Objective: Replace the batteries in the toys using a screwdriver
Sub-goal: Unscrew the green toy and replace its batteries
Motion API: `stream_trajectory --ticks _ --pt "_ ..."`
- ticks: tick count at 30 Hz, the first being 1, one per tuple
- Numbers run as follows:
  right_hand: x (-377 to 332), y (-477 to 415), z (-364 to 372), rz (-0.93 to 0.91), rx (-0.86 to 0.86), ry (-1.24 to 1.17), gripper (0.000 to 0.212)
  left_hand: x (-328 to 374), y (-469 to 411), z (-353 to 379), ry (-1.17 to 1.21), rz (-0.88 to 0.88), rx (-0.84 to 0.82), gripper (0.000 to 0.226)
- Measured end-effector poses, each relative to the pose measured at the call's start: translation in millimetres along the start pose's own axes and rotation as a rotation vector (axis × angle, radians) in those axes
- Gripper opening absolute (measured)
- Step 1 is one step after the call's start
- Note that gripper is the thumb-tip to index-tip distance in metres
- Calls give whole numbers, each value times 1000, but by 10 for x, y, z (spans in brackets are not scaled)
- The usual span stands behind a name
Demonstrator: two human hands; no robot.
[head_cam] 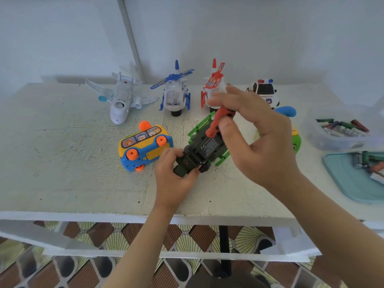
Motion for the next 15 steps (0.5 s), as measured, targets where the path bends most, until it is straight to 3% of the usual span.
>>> stream_trajectory --ticks 6,11,15 --pt "-74 -43 -41 -43 66 37 17 -23 11 4 -5 -9 8 49" --pt "-39 -32 11 -15 -4 55 27 -3 8 -3 16 -4 3 38" --pt "-100 -5 35 -109 -29 79 25 -25 10 3 16 -17 5 43"
Point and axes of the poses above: each hand's wrist, its own y-axis away from the middle knuckle, its own z-axis out of the palm, x = y × z, the point moved 7 cm from there along -y, towards the middle knuckle, and after that the axes turned 7 degrees about -x, right-handed, at the moved point
